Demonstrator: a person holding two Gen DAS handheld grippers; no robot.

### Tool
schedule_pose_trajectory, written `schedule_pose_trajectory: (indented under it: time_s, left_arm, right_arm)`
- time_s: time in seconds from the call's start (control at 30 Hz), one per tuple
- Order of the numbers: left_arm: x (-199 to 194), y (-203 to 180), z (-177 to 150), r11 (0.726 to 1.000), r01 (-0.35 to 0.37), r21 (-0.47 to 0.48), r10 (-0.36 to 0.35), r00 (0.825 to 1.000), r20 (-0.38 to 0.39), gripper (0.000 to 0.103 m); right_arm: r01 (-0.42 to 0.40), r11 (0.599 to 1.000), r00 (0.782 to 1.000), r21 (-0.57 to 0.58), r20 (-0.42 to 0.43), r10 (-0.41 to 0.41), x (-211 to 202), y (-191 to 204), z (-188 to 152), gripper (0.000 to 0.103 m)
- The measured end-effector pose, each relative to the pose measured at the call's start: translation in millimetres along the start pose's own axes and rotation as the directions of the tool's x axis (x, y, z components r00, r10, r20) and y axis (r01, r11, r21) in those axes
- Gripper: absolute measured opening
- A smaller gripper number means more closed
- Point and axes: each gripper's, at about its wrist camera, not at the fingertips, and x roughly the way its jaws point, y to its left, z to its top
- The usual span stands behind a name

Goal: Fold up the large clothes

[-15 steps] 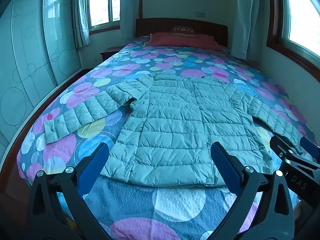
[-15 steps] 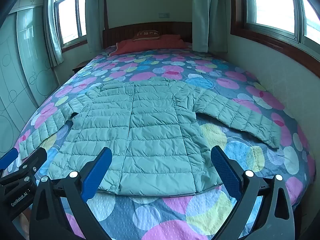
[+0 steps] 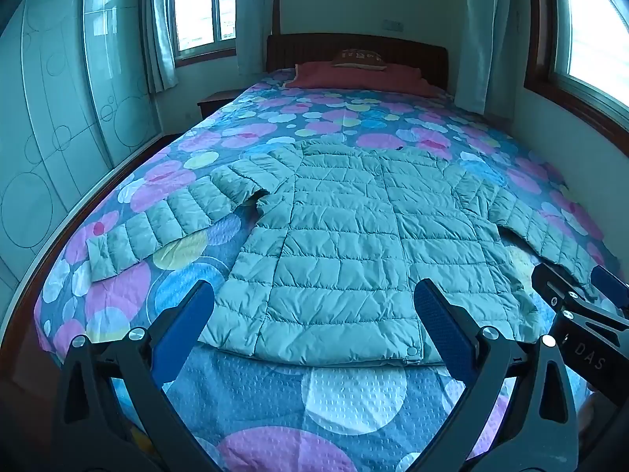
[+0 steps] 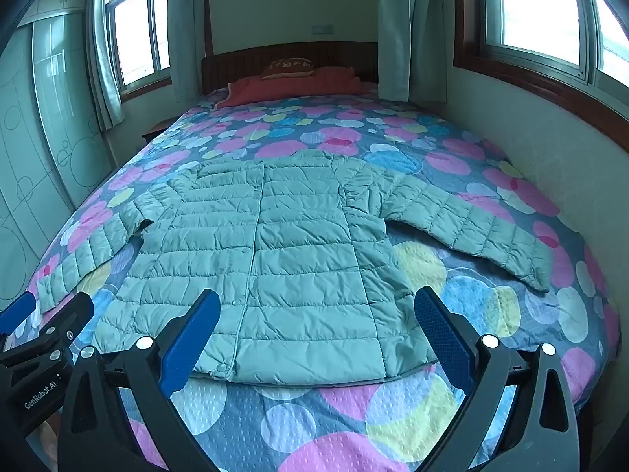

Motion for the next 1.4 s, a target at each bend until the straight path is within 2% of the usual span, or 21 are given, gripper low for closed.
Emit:
schedule_pose_trajectory:
  time_s: [1.4]
  left_arm:
    - [3.4,4.1,-7.8,1.0,0.003,0.007,-0.003,1.0,-0.005,0.101]
  right_arm:
    - [0.003,1.0,1.0,-0.004,-0.009,-0.003,3.3,1.4,-1.4,0.098]
